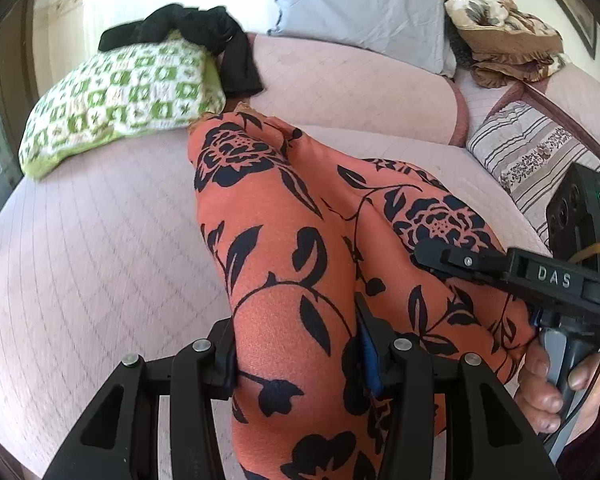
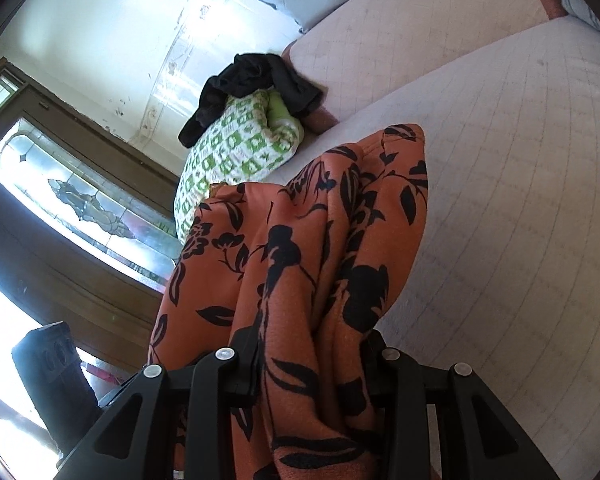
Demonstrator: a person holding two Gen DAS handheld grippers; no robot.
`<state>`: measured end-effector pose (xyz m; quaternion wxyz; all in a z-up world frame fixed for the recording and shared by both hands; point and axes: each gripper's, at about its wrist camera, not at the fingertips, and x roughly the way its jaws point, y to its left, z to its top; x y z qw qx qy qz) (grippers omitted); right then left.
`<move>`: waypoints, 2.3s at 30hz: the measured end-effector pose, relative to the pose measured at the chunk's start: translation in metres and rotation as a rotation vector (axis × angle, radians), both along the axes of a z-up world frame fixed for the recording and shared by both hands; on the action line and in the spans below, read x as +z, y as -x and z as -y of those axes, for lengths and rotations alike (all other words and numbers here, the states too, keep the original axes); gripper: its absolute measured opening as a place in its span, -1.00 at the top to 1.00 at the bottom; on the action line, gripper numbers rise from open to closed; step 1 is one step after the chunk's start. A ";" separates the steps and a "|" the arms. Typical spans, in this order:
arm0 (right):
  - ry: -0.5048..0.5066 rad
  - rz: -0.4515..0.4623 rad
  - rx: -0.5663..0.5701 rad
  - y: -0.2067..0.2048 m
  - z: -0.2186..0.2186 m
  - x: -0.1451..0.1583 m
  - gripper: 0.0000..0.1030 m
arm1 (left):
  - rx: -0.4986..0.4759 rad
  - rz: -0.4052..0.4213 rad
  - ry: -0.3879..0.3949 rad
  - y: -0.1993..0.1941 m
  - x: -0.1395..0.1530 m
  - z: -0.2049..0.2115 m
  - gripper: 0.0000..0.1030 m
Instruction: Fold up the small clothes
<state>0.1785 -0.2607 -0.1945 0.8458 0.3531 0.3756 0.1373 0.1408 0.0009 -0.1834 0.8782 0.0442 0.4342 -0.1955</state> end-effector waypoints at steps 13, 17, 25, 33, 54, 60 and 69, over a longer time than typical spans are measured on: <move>0.032 -0.154 -0.011 0.007 -0.007 -0.037 0.26 | 0.045 -0.099 -0.078 0.005 -0.041 -0.010 0.00; 0.046 -0.187 -0.043 0.007 -0.006 -0.043 0.10 | 0.066 -0.094 -0.102 0.006 -0.043 -0.013 -0.17; 0.153 -0.163 -0.094 0.033 0.003 -0.020 -0.08 | 0.108 0.014 -0.181 0.030 -0.026 -0.014 -0.21; 0.215 -0.030 -0.140 0.065 0.014 0.016 -0.09 | 0.138 0.080 -0.195 0.050 -0.008 -0.021 -0.21; 0.195 -0.111 0.015 0.059 -0.018 -0.001 -0.02 | 0.199 0.022 -0.294 0.047 -0.021 -0.022 -0.60; 0.300 -0.025 -0.049 0.085 -0.015 0.034 -0.03 | 0.215 0.114 -0.269 0.064 0.024 -0.016 -0.60; 0.429 0.074 -0.125 0.146 -0.005 0.085 -0.16 | 0.232 0.258 -0.227 0.098 0.090 -0.007 -0.63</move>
